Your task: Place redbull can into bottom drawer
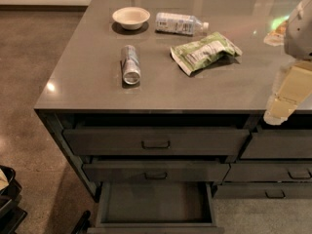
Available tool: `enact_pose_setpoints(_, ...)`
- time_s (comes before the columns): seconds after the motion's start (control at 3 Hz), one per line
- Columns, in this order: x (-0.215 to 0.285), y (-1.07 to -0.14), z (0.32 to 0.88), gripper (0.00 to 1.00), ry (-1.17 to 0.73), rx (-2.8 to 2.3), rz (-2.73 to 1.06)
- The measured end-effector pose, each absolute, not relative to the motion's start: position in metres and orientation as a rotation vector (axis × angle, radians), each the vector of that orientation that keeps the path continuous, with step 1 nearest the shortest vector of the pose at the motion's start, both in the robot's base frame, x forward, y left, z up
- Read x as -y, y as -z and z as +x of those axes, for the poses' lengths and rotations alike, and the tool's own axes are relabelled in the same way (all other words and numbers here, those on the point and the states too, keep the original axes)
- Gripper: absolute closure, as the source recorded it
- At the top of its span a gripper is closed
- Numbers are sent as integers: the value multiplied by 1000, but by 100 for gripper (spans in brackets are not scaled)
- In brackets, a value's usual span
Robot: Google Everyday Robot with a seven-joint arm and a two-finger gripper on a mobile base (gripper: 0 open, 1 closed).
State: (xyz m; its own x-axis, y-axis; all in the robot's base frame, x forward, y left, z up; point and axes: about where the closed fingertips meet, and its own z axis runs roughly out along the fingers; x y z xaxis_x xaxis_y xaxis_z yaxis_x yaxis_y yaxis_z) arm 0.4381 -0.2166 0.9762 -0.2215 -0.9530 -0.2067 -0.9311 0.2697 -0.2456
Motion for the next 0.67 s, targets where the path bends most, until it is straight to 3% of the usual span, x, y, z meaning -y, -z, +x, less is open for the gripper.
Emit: enact_pose_setpoints(0.67,207,-977,440,0,76,-2197,-1704)
